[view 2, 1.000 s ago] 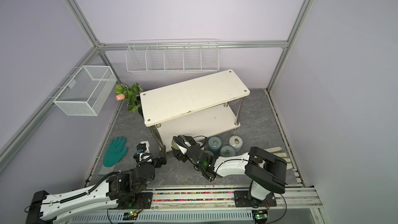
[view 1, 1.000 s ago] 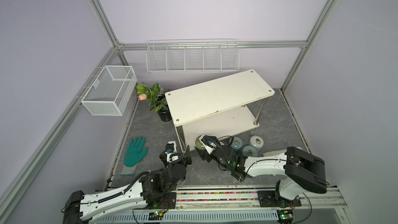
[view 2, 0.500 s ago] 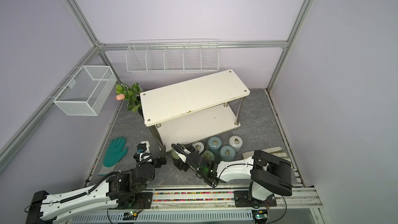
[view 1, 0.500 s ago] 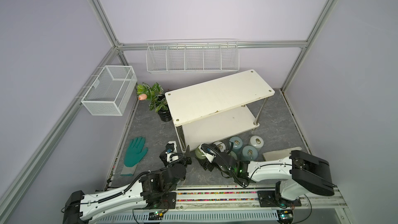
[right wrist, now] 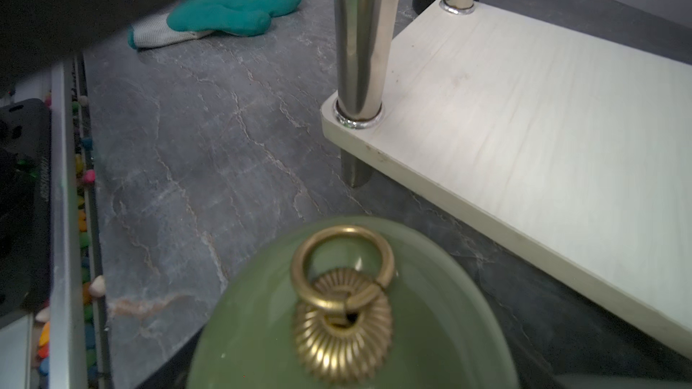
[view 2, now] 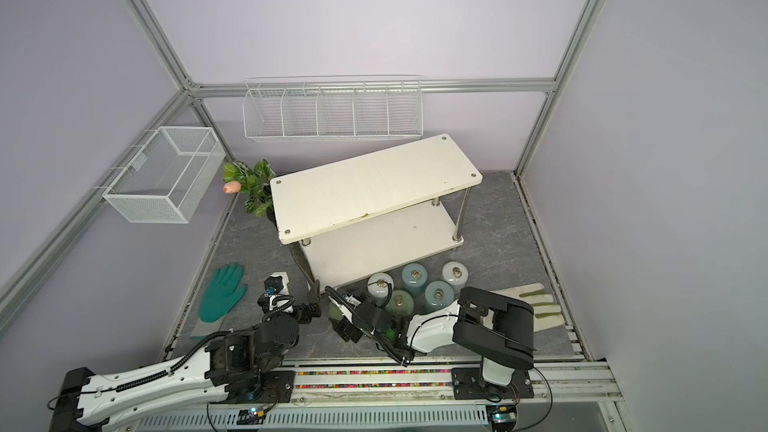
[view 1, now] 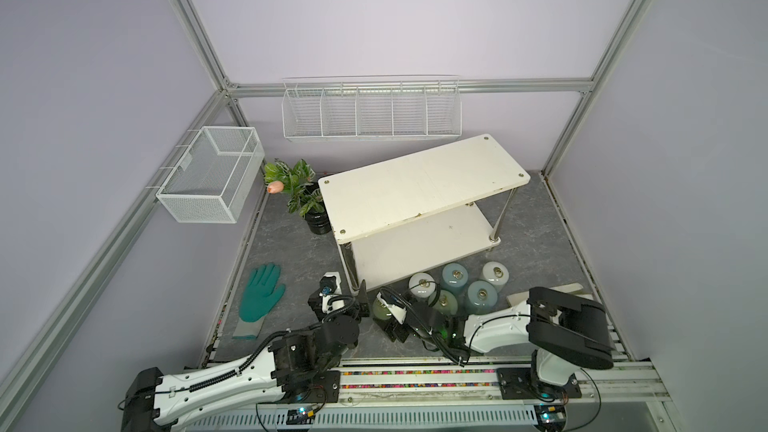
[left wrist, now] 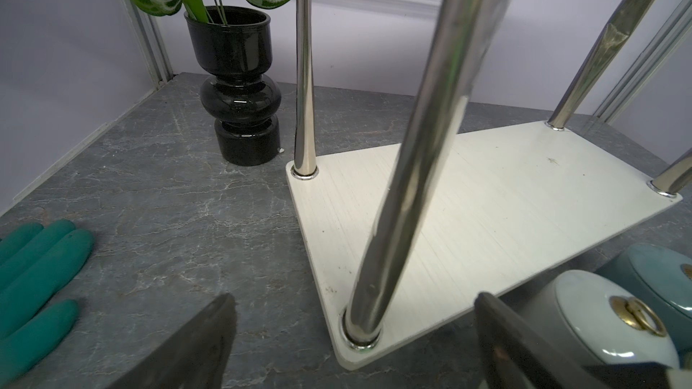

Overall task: Remove the tea canisters from the shelf
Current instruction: Place the tea canister at the center of the board.

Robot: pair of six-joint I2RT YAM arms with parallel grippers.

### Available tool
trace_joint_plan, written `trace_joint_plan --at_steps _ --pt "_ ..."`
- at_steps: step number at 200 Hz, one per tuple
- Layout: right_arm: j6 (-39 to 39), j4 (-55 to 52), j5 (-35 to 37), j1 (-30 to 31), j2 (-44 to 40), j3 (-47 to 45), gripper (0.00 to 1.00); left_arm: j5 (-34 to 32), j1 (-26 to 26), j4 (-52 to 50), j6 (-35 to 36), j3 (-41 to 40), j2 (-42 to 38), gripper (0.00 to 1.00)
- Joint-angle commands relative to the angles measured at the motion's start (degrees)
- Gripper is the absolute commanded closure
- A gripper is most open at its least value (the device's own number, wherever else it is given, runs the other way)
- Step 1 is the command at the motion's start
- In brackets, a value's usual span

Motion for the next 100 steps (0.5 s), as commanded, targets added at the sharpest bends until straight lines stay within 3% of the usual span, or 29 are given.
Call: trace_joint_plan --at_steps 1,49,100 --pt "1.7 7.8 0.0 0.2 0.9 -0.4 0.33 -0.7 -0.3 0.4 0.2 -0.5 0.1 0.0" --pt "3.1 8.3 0.9 0.2 3.3 -0.9 0.28 -0.7 -0.3 0.5 0.1 -0.4 0.5 0.0" --pt "5.8 7.6 3.7 0.2 4.1 -1.9 0.13 -0.8 -0.3 0.5 0.1 -0.2 1.0 0.0"
